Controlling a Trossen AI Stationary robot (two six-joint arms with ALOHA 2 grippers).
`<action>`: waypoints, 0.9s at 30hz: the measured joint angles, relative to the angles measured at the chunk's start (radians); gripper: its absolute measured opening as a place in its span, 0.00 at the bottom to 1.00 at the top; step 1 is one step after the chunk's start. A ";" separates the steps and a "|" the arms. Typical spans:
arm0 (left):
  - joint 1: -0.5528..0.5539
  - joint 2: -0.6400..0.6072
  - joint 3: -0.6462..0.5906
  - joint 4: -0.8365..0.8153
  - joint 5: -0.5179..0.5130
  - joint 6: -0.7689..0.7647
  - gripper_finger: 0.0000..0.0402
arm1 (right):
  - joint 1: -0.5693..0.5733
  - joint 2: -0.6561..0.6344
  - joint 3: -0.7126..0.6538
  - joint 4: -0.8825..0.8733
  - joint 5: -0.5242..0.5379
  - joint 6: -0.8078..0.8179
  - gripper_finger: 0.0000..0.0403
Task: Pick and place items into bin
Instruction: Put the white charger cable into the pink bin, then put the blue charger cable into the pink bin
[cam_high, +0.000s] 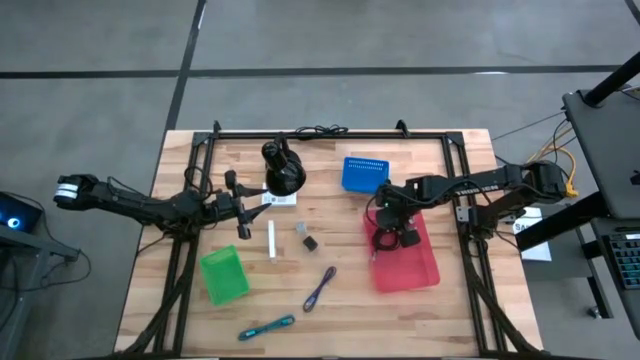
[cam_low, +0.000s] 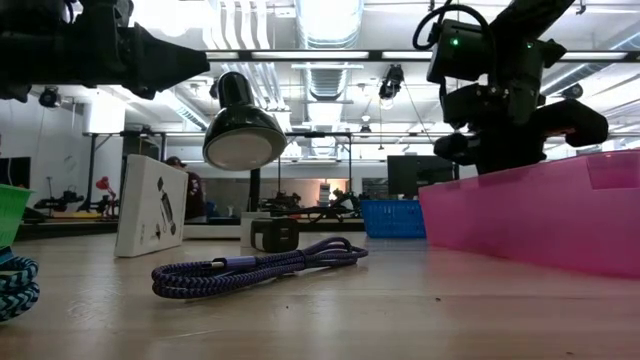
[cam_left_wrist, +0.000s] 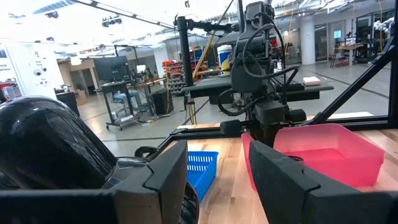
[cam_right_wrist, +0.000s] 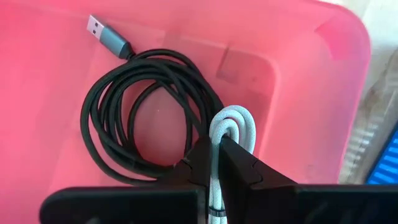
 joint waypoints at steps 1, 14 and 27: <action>0.000 0.000 0.000 0.000 0.000 0.000 0.39 | 0.000 0.000 0.000 0.002 0.000 0.000 0.02; 0.000 0.000 0.000 0.000 0.000 0.000 0.39 | 0.001 0.000 0.000 0.005 0.003 0.054 0.02; 0.000 0.000 0.000 -0.001 0.000 0.000 0.39 | 0.001 0.000 0.000 0.009 0.082 0.134 0.17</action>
